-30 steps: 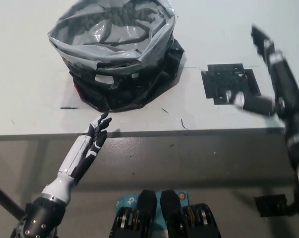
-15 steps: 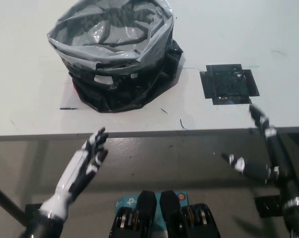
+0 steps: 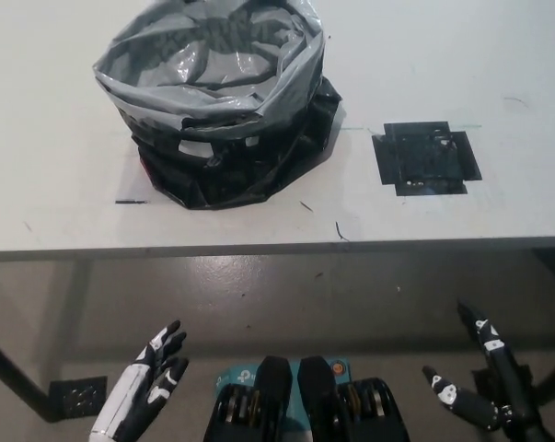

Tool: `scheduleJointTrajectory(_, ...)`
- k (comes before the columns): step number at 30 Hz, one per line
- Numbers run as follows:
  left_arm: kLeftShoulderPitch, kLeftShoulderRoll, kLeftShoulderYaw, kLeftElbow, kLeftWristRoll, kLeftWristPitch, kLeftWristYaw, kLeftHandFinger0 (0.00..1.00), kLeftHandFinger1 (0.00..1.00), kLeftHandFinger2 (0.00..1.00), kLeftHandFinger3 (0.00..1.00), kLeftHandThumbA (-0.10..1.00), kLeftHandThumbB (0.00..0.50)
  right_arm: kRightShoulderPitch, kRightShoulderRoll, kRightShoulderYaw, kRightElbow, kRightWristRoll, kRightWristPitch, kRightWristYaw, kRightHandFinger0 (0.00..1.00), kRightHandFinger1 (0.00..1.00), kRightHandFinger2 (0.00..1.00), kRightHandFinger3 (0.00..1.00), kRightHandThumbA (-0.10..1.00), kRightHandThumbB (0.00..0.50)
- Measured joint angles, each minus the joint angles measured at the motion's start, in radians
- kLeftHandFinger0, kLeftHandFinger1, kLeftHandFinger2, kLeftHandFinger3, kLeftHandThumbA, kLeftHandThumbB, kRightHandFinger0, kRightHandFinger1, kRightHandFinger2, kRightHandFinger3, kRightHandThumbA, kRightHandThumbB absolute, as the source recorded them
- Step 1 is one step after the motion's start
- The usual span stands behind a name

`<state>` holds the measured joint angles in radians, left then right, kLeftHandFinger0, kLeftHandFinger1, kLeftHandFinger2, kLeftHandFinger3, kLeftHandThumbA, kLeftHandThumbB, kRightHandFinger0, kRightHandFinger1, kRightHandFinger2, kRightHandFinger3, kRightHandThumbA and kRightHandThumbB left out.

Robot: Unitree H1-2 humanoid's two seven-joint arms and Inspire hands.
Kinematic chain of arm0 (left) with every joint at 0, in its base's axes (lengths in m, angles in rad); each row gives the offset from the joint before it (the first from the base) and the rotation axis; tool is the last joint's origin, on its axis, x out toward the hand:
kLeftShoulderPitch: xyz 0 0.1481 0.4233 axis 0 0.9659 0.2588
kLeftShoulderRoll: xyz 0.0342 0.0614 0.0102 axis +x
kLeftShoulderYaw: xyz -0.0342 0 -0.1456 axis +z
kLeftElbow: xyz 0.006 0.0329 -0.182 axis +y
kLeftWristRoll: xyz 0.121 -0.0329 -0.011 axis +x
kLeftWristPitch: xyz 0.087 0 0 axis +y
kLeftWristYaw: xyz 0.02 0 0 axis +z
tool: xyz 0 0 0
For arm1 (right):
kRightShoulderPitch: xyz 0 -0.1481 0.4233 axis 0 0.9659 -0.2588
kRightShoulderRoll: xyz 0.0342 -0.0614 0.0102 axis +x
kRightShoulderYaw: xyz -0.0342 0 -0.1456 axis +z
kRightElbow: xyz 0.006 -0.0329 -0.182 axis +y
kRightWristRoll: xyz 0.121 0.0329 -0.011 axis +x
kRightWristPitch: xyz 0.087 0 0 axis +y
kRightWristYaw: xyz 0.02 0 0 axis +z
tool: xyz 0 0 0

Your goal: Use the right hand to pick up a small rectangular container and put it into a plastic bag and lift the bag

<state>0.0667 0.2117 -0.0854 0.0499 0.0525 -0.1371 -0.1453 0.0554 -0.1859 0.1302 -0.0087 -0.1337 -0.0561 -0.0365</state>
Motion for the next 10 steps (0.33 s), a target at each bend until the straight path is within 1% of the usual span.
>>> scheduleJointTrajectory(2,0.007,0.0,0.0,-0.016,0.0,-0.001,0.0,1.0,1.0,1.0,1.0,0.87,0.265,0.001,0.006,0.002,0.013,-0.004,-0.034,-0.001,1.0,1.0,1.0,1.0,0.72,0.2)
scheduleJointTrajectory(3,0.007,0.0,0.0,-0.017,0.0,-0.001,0.0,1.0,1.0,1.0,1.0,0.87,0.266,0.001,0.007,0.003,0.013,-0.004,-0.036,-0.001,1.0,1.0,1.0,1.0,0.72,0.207)
scheduleJointTrajectory(6,0.015,0.001,0.001,-0.039,-0.001,-0.003,0.0,1.0,1.0,1.0,1.0,0.87,0.27,0.004,0.013,0.004,0.02,-0.009,-0.088,-0.002,1.0,1.0,1.0,1.0,0.74,0.223)
scheduleJointTrajectory(8,0.019,0.002,0.004,-0.052,-0.002,-0.006,0.0,1.0,1.0,1.0,1.0,0.87,0.265,0.005,0.017,0.004,0.023,-0.014,-0.119,-0.002,1.0,1.0,1.0,1.0,0.72,0.215)
scheduleJointTrajectory(9,0.022,0.004,0.006,-0.059,-0.003,-0.008,0.0,1.0,1.0,1.0,1.0,0.87,0.266,0.007,0.019,0.005,0.024,-0.02,-0.137,-0.002,1.0,1.0,1.0,1.0,0.72,0.215)
scheduleJointTrajectory(10,0.024,0.005,0.007,-0.064,-0.003,-0.009,0.0,1.0,1.0,1.0,1.0,0.87,0.256,0.01,0.02,0.006,0.024,-0.023,-0.145,-0.002,1.0,1.0,1.0,1.0,0.74,0.225)
